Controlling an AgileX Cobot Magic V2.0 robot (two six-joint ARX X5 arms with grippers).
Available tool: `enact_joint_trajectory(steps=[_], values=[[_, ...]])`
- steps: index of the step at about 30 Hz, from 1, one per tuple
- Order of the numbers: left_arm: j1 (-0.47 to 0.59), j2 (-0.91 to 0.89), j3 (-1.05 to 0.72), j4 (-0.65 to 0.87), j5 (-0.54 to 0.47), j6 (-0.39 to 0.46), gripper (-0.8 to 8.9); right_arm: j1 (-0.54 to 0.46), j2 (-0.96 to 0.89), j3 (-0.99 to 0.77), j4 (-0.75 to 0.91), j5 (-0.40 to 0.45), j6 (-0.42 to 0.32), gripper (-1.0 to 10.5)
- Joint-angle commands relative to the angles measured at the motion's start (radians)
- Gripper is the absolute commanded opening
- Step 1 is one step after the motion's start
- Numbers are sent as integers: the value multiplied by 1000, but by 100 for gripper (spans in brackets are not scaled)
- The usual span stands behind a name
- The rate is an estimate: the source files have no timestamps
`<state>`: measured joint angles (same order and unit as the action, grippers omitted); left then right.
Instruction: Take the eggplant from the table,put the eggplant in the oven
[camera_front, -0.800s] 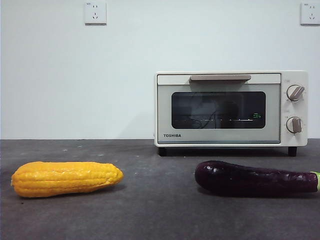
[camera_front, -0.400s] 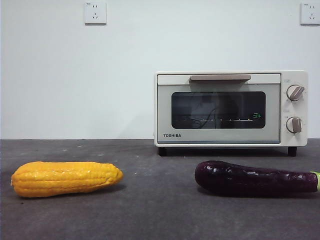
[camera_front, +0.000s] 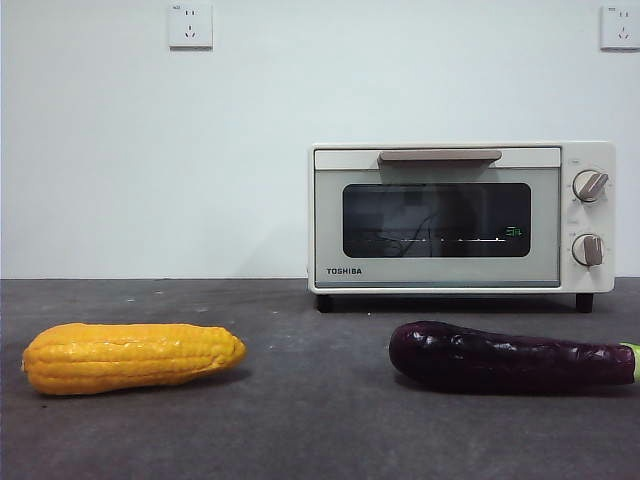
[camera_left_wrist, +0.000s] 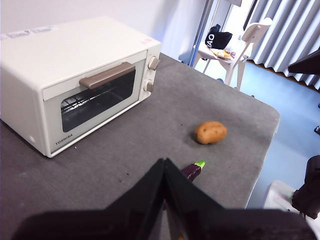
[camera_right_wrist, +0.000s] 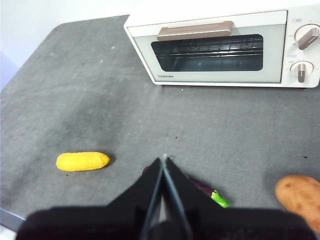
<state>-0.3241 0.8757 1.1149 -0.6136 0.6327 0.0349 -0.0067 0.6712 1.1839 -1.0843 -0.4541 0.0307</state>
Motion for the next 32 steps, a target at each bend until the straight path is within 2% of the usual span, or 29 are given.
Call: enact_joint_trajectory(steps=[1,4,9,19,24,32], values=[[-4,6,2,2,3,18,-6,2,0,3,3,-15,-10,2],[-4,10,2,2,2,18,-5,2,0,3,6,-50,-10,13],[-4,11,2,16,2,18,-6,1,0,3,24,-124,-9,215],[-4,24,2,27,3,18,-6,1,0,3,29,-194,-4,453],[-5,55,2,36,3,18,-6,1,0,3,29,-229,16,512],[-30,121,2,115,2,16,-6,1,0,3,10,-231,19,512]])
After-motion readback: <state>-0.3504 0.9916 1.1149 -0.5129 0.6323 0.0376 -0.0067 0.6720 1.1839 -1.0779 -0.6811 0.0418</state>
